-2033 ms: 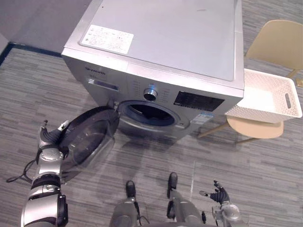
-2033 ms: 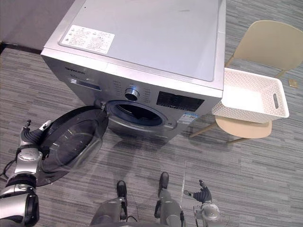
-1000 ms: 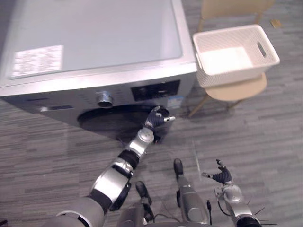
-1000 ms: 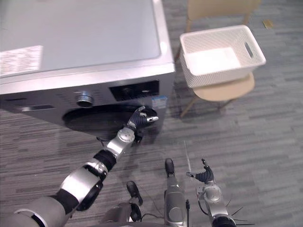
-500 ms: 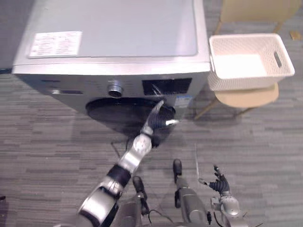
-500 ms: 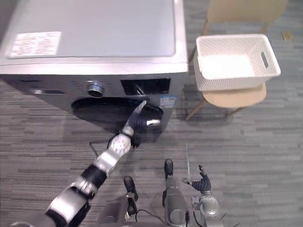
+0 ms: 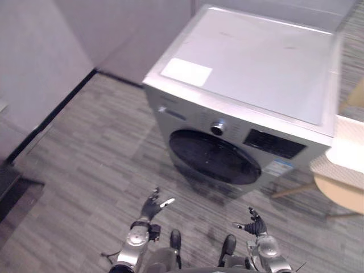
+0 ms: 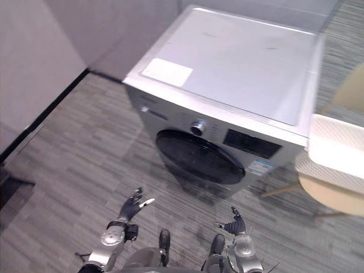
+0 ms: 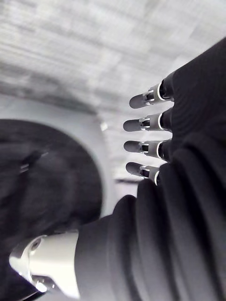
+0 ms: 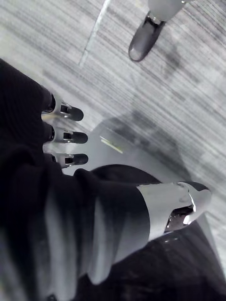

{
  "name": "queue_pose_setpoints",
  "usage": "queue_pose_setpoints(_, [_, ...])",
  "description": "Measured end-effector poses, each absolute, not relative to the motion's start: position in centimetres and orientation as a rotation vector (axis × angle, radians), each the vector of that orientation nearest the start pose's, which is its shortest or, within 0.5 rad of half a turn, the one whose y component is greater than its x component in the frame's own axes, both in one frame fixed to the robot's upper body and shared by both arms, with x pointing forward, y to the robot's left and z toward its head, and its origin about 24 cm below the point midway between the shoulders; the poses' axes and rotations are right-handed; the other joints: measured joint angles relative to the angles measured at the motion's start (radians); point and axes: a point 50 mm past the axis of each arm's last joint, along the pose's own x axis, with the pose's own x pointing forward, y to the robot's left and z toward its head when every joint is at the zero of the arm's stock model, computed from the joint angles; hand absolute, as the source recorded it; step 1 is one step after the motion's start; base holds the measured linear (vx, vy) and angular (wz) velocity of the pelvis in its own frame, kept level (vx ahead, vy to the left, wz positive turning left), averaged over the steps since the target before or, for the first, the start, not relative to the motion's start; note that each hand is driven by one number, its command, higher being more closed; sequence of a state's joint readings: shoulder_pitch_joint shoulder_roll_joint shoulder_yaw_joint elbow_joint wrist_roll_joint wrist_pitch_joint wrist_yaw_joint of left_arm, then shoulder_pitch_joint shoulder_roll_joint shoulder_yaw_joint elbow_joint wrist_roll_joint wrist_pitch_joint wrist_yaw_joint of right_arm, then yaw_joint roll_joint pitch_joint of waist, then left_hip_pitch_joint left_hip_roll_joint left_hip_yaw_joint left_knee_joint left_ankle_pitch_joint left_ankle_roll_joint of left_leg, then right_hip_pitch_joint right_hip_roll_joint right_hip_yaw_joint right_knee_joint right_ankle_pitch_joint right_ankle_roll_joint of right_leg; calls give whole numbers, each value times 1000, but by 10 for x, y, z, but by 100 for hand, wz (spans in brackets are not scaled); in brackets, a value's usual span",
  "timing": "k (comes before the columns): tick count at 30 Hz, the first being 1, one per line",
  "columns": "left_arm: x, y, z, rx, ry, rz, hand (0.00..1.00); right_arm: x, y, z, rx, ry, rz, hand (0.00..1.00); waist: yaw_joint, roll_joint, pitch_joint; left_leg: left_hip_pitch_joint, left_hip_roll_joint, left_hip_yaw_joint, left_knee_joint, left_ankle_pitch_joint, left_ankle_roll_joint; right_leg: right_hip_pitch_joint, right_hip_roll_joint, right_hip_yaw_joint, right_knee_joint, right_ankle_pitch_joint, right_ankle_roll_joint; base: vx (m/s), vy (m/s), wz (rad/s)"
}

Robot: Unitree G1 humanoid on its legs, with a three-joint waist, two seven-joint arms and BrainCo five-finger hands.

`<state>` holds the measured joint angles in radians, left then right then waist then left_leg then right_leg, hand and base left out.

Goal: Pick up the laundry basket with both hands and put the clothes into the washing machine.

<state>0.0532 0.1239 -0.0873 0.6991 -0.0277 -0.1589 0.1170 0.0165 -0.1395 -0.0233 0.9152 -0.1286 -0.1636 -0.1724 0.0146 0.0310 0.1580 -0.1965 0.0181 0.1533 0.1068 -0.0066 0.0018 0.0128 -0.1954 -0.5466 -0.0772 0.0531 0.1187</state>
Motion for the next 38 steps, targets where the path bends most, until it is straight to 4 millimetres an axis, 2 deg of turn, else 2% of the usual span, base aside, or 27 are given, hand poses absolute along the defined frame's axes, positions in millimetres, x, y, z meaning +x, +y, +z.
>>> queue_pose_setpoints(1, [179,187,-106,147,615,117,0,159,-210,-126,-300,757,-173,0,0,5,-3,-3,16,85,5,-14,23,3,2,-28,13,-11,4,8,148,112])
queue_pose_setpoints(3, [157,212,-121,150,736,251,0,167,-209,-123,-297,746,-177,0,24,-11,-4,-21,40,212,51,-32,42,6,-16,-62,57,-42,23,60,112,70])
queue_pose_setpoints(4, [141,223,-130,168,808,289,0,172,-205,-122,-289,733,-171,0,29,-27,-2,-17,22,193,52,-42,50,19,-27,-85,74,-60,32,78,95,46])
queue_pose_setpoints(5, [140,224,-130,171,813,291,0,173,-205,-122,-287,732,-170,0,28,-29,-3,-16,20,191,52,-42,50,20,-29,-86,76,-62,35,105,124,49])
queue_pose_setpoints(7, [117,231,-139,187,898,322,0,178,-201,-120,-280,718,-162,0,31,-44,-7,-3,-11,178,69,-88,55,36,-70,-107,120,-91,58,96,109,31])
queue_pose_setpoints(10, [88,227,-148,186,976,328,0,178,-198,-121,-292,720,-136,0,33,-52,-14,9,-43,172,148,-189,82,-1,-193,-71,379,-180,84,122,155,17])
queue_pose_setpoints(11, [85,227,-149,186,985,329,0,178,-196,-121,-298,720,-119,0,35,-51,-15,15,-52,160,156,-197,84,-31,-222,-40,471,-187,62,165,159,40])
queue_pose_setpoints(12, [83,228,-149,189,990,331,0,175,-192,-123,-301,729,-89,0,24,-51,-14,35,-69,126,155,-205,96,-112,-265,61,678,-151,-30,265,156,76])
queue_pose_setpoints(13, [87,231,-147,198,974,333,0,171,-188,-125,-296,741,-71,0,21,-49,-10,64,-73,76,156,-211,106,-197,-251,195,843,-143,-38,289,125,103])
queue_pose_setpoints(14, [91,234,-145,204,960,336,0,169,-184,-127,-289,747,-58,0,13,-45,-9,80,-70,32,155,-210,115,-233,-200,255,910,-211,-16,309,56,114])
queue_pose_setpoints(15, [93,236,-143,206,947,340,0,169,-181,-127,-286,746,-38,0,3,-41,-6,101,-71,-9,143,-210,116,-260,-148,278,935,-261,-25,235,3,98])
queue_pose_setpoints(16, [94,236,-142,204,939,342,0,169,-180,-127,-289,745,-28,0,1,-43,-7,115,-71,-30,137,-209,116,-278,-120,285,930,-287,-30,291,0,110])
queue_pose_setpoints(17, [98,235,-141,198,924,340,0,171,-180,-126,-298,734,-19,0,-1,-45,-7,138,-73,-71,130,-210,115,-320,-61,300,888,-316,-38,305,-13,121])
queue_pose_setpoints(19, [111,229,-139,183,891,330,0,173,-183,-123,-308,721,-23,0,-4,-40,-2,168,-83,-152,107,-210,113,-389,25,343,747,-316,-37,322,-47,142])
queue_pose_setpoints(20, [121,223,-137,171,866,319,0,174,-187,-122,-319,716,-28,0,-16,-35,5,188,-93,-219,102,-213,105,-417,67,400,612,-290,-17,447,-144,182])
queue_pose_setpoints(21, [126,220,-136,167,845,308,0,175,-190,-121,-326,711,-32,0,-28,-49,14,219,-105,-274,102,-224,86,-414,81,458,482,-234,-5,454,-167,183])
queue_pose_setpoints(22, [127,219,-136,167,842,305,0,174,-191,-121,-327,710,-33,0,-29,-49,20,230,-112,-294,104,-232,73,-415,85,481,442,-204,-13,450,-220,174])
queue_pose_setpoints(24, [125,219,-135,166,839,308,0,166,-191,-124,-324,732,-31,0,-46,-75,10,259,-120,-351,150,-279,0,-395,56,503,444,-42,-53,399,-275,184])
queue_pose_setpoints(25, [126,216,-136,155,836,305,0,165,-194,-124,-330,734,-35,0,-52,-60,12,256,-104,-357,183,-291,-18,-388,55,477,466,-56,-54,425,-297,156])
queue_pose_setpoints(27, [126,212,-135,139,826,309,0,177,-192,-118,-329,692,-32,0,-34,-22,14,135,-30,-270,416,-295,-44,-340,96,403,427,-86,-93,414,-304,69])
queue_pose_setpoints(28, [125,208,-136,127,833,308,0,181,-189,-115,-324,674,-27,0,-22,-11,21,65,52,-159,593,-263,-96,-274,133,367,377,-90,-120,416,-301,34])
queue_pose_setpoints(30, [123,202,-138,112,843,299,0,180,-187,-116,-316,678,-29,0,-19,-17,24,52,124,-50,636,-277,-86,-198,146,331,323,-91,-132,320,-193,44])
queue_pose_setpoints(31, [125,196,-139,98,841,290,0,181,-187,-116,-314,675,-31,0,-25,-28,27,52,152,9,588,-286,-70,-147,143,312,280,-87,-137,247,-116,50])
queue_pose_setpoints(34, [132,191,-137,94,825,276,0,180,-194,-115,-327,674,-49,0,-27,-25,26,39,176,41,356,-279,-80,-107,132,279,229,-81,-135,159,-18,35])
queue_pose_setpoints(36, [136,192,-136,96,813,273,0,178,-196,-116,-322,681,-59,0,-28,-21,24,41,179,41,231,-218,-115,-104,126,263,223,-79,-124,89,104,26])
queue_pose_setpoints(37, [136,191,-136,97,817,271,0,176,-200,-116,-330,690,-66,0,-28,2,26,53,191,39,151,-92,-99,-79,143,259,194,-73,-103,73,130,10])
queue_pose_setpoints(38, [135,194,-137,105,826,273,0,173,-196,-119,-318,704,-63,0,-26,-8,25,65,184,43,141,-85,-101,-68,138,267,177,-63,-90,57,102,5])
